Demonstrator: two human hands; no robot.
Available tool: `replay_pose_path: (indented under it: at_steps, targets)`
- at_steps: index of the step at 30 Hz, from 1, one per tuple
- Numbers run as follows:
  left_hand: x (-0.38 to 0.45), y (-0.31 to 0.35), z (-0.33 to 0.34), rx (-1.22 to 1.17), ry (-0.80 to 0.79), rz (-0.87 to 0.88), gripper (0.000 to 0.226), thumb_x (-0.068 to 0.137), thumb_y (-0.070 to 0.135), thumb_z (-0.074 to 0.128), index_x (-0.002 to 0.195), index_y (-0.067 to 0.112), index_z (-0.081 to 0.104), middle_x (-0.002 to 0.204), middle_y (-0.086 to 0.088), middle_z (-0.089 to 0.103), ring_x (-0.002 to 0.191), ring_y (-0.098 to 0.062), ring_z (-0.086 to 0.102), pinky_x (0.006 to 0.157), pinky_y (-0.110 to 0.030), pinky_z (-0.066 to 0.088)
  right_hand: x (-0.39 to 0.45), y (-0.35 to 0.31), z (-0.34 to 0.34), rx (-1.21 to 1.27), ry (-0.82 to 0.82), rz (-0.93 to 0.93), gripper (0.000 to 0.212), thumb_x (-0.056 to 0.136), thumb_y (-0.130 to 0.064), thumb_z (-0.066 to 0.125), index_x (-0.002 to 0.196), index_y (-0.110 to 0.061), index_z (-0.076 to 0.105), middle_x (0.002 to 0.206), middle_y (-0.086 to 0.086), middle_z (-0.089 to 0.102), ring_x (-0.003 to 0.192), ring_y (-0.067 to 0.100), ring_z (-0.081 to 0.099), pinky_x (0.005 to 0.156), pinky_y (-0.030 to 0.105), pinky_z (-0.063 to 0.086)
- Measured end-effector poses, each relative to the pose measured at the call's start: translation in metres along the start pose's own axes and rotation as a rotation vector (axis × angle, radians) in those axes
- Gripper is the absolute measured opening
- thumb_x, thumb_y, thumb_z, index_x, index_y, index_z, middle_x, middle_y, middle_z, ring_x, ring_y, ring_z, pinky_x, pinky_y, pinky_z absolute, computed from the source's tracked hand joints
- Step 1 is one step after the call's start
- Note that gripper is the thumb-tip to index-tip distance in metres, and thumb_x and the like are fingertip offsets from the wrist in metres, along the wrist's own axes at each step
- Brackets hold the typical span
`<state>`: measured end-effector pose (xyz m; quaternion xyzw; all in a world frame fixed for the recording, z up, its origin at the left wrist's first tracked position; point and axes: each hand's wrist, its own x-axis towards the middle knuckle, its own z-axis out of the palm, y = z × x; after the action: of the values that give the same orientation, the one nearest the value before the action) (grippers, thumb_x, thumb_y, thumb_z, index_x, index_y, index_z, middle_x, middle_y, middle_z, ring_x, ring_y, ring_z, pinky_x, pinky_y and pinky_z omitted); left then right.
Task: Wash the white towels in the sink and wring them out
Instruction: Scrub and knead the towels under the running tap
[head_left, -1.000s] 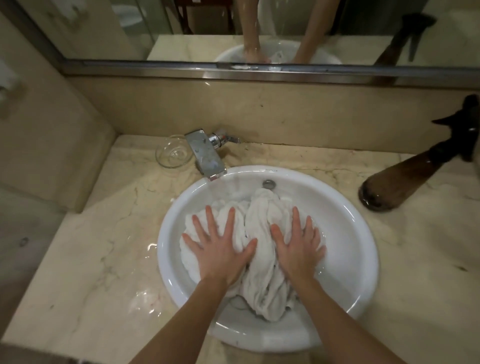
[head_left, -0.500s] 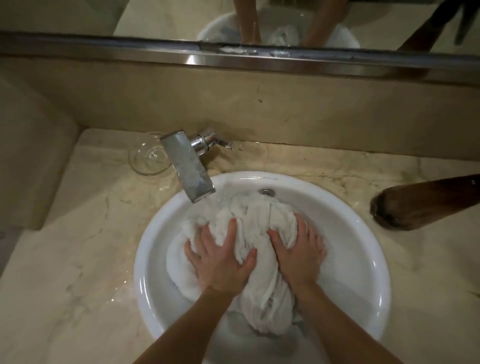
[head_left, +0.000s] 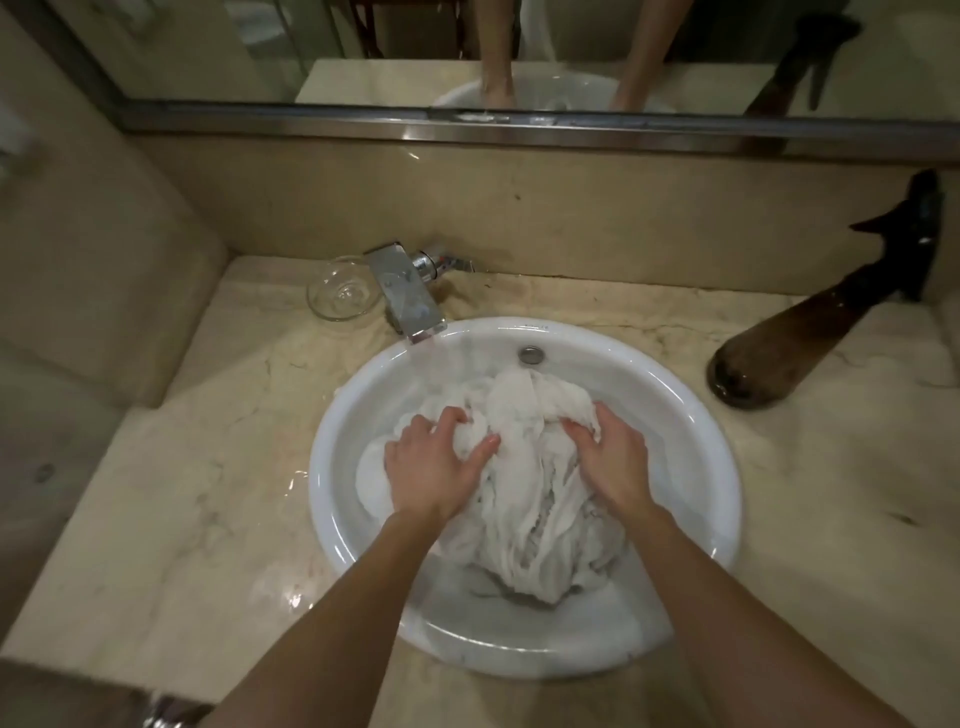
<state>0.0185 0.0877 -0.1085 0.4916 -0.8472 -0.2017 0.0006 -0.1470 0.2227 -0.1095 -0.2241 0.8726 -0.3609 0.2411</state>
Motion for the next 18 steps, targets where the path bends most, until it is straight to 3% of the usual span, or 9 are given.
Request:
replay_pose_path:
  at_steps: [5, 10, 14, 16, 18]
  targets:
    - [-0.035, -0.004, -0.011, -0.062, 0.065, 0.041, 0.041, 0.091, 0.066, 0.044, 0.113, 0.033, 0.051, 0.099, 0.000, 0.065, 0.086, -0.025, 0.064, 0.080, -0.037, 0.047, -0.027, -0.010, -0.018, 0.089, -0.037, -0.042, 0.013, 0.095, -0.023, 0.065, 0.102, -0.013, 0.068, 0.088, -0.006, 0.066, 0.086, 0.012, 0.057, 0.072, 0.024, 0.036]
    - [-0.056, -0.001, -0.034, -0.143, 0.025, -0.003, 0.035, 0.091, 0.063, 0.047, 0.107, 0.033, 0.055, 0.079, 0.008, 0.064, 0.083, -0.022, 0.064, 0.073, -0.035, 0.039, -0.050, -0.021, -0.019, 0.182, -0.014, -0.012, 0.012, 0.093, -0.022, 0.067, 0.094, -0.010, 0.071, 0.085, -0.004, 0.070, 0.084, 0.011, 0.062, 0.068, 0.011, 0.042]
    - [-0.059, -0.002, -0.045, -0.160, -0.007, 0.003, 0.030, 0.094, 0.058, 0.040, 0.105, 0.035, 0.057, 0.075, 0.005, 0.065, 0.084, -0.025, 0.065, 0.076, -0.038, 0.043, -0.050, -0.021, -0.013, 0.118, -0.041, 0.074, 0.023, 0.094, -0.035, 0.064, 0.085, -0.014, 0.063, 0.086, 0.002, 0.064, 0.088, 0.024, 0.062, 0.072, 0.031, 0.044]
    - [-0.050, -0.002, -0.051, -0.096, -0.033, 0.071, 0.036, 0.096, 0.057, 0.036, 0.118, 0.037, 0.055, 0.089, 0.003, 0.070, 0.090, -0.026, 0.066, 0.077, -0.037, 0.045, -0.037, -0.021, -0.010, -0.165, -0.096, 0.104, 0.019, 0.093, -0.038, 0.057, 0.093, -0.019, 0.059, 0.103, 0.002, 0.061, 0.105, 0.028, 0.056, 0.086, 0.039, 0.043]
    - [-0.034, -0.003, -0.055, 0.004, -0.046, 0.159, 0.051, 0.096, 0.060, 0.034, 0.141, 0.037, 0.039, 0.109, 0.003, 0.068, 0.096, -0.025, 0.065, 0.078, -0.038, 0.048, -0.023, -0.028, -0.006, -0.348, -0.138, 0.150, 0.028, 0.089, -0.037, 0.057, 0.110, -0.018, 0.060, 0.133, 0.007, 0.052, 0.129, 0.031, 0.042, 0.104, 0.047, 0.036]
